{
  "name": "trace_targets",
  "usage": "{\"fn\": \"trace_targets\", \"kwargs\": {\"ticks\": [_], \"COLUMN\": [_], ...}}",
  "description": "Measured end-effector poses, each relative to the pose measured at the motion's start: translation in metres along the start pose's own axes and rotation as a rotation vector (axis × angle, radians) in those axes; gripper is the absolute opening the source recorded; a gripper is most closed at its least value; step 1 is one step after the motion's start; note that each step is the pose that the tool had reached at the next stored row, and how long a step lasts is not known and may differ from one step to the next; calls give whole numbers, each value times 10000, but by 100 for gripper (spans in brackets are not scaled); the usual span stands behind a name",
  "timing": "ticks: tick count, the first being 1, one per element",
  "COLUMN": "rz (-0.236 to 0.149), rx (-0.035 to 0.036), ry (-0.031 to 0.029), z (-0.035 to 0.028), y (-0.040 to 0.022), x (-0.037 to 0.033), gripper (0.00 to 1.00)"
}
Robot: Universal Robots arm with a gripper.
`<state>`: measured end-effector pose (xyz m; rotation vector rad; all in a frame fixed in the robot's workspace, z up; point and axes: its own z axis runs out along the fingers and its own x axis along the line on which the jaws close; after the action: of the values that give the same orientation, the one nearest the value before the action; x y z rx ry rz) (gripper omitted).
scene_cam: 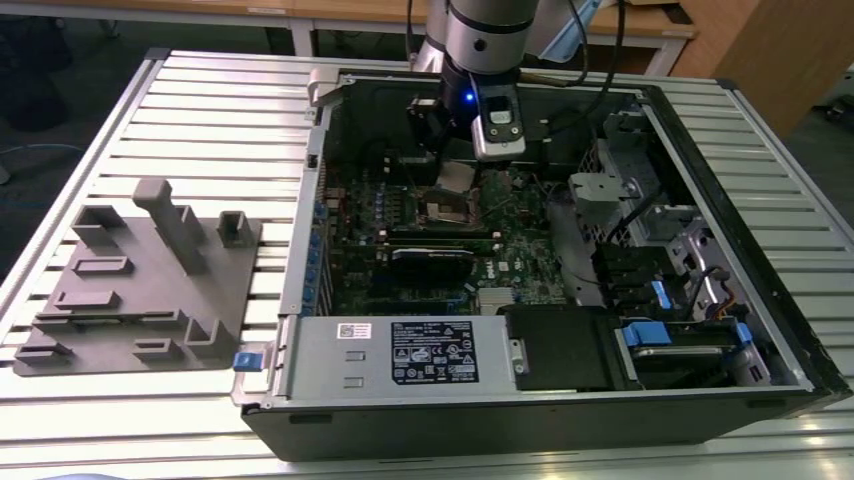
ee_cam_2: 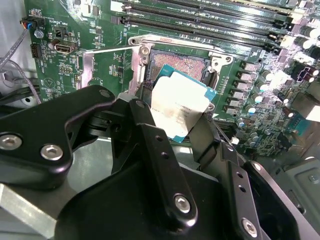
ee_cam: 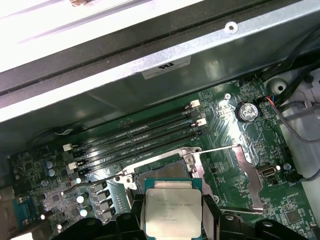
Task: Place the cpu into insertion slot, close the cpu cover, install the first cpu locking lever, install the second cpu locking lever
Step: 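Place the cpu into insertion slot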
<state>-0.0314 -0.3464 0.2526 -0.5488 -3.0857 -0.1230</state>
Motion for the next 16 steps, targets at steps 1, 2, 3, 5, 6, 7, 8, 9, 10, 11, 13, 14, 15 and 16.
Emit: {"fn": "trace_targets", "kwargs": {"ticks": [1, 2, 3, 5, 6, 7, 8, 9, 10, 11, 13, 14, 15, 16], "rz": [1, 1, 1, 2, 2, 3, 3, 4, 4, 12, 135, 249, 369, 495], "rx": [0, 0, 0, 0, -1, 0, 0, 0, 0, 0, -3, -5, -6, -8], "ry": [0, 0, 0, 0, 0, 0, 0, 0, 0, -1, -10, -19, -28, -38], "z": [0, 0, 0, 0, 0, 0, 0, 0, 0, 0, 0, 1, 1, 1], "y": [0, 0, 0, 0, 0, 0, 0, 0, 0, 0, 0, 0, 0, 0], "x": [0, 0, 0, 0, 0, 0, 0, 0, 0, 0, 0, 0, 0, 0], "gripper": [54, 54, 54, 54, 54, 54, 54, 54, 54, 54, 54, 54, 54, 54]}}
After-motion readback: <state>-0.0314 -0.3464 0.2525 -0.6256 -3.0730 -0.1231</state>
